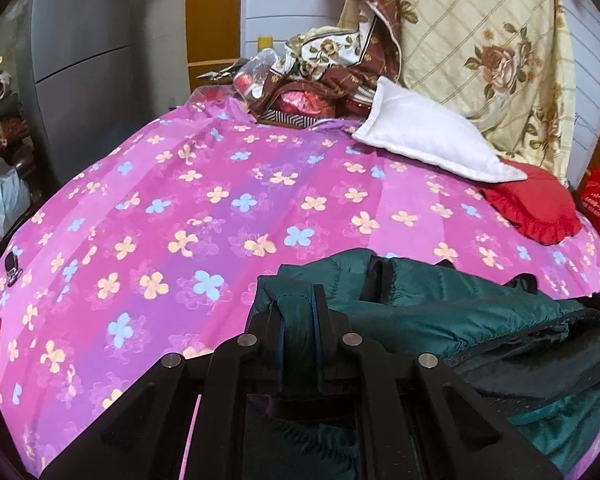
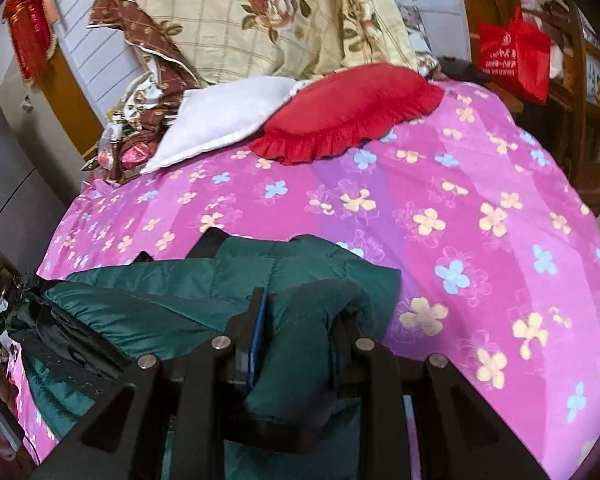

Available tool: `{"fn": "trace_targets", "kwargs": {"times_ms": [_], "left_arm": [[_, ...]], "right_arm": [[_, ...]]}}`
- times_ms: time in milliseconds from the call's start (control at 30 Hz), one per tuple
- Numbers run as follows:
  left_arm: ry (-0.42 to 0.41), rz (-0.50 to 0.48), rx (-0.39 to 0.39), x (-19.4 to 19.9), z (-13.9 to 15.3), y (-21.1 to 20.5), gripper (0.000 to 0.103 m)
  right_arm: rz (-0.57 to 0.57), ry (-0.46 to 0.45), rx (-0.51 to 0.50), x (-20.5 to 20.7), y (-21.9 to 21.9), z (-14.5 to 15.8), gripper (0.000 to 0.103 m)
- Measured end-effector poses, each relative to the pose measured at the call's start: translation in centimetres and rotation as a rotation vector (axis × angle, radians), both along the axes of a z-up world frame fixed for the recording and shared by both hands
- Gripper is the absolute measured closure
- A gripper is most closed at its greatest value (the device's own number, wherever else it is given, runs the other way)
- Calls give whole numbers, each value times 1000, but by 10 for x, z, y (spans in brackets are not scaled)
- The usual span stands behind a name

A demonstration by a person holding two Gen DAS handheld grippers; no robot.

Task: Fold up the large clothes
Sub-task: 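Lift the hem and fold it up over the collar with both grippers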

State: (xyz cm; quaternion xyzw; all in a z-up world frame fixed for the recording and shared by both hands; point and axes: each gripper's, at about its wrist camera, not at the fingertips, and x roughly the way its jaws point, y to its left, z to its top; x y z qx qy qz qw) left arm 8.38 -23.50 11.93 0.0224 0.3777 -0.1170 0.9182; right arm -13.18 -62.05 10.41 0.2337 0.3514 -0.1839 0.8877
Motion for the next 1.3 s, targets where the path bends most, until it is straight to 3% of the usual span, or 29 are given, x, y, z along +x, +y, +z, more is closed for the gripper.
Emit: {"fn": "trace_targets", "kwargs": {"times_ms": [233,400,500,667,800,900,967,1100,1300], "left_arm": [[16,7,20,10,-22,-9,99],[25,22,31,14,-33,-13,98],[36,31,28,17,-37,-15,98],[59,34,-56,20,-41,-7,96],[51,33,-56,19,-42,-7,95],[43,32,-52,18,-42,-8,94],[51,31,-82,18,-40,-4,92],[72,24,-149,18,-33,5,86],[70,2,-153,15,-26,7,82]], "right_arm": [[-10,29,28,16,-9,-30,78],[-1,42,-29,22,-3,-39,77],[-12,30,7,23,-4,-39,74],[20,-65,35,5,-3,-14,48],[-34,-147,32,-26,7,13,30],[-49,-222,-34,-47,17,37,28],[16,-230,-81,-46,32,46,27],[162,-117,-178,-15,73,39,28],[317,-35,-251,49,133,15,28]]}}
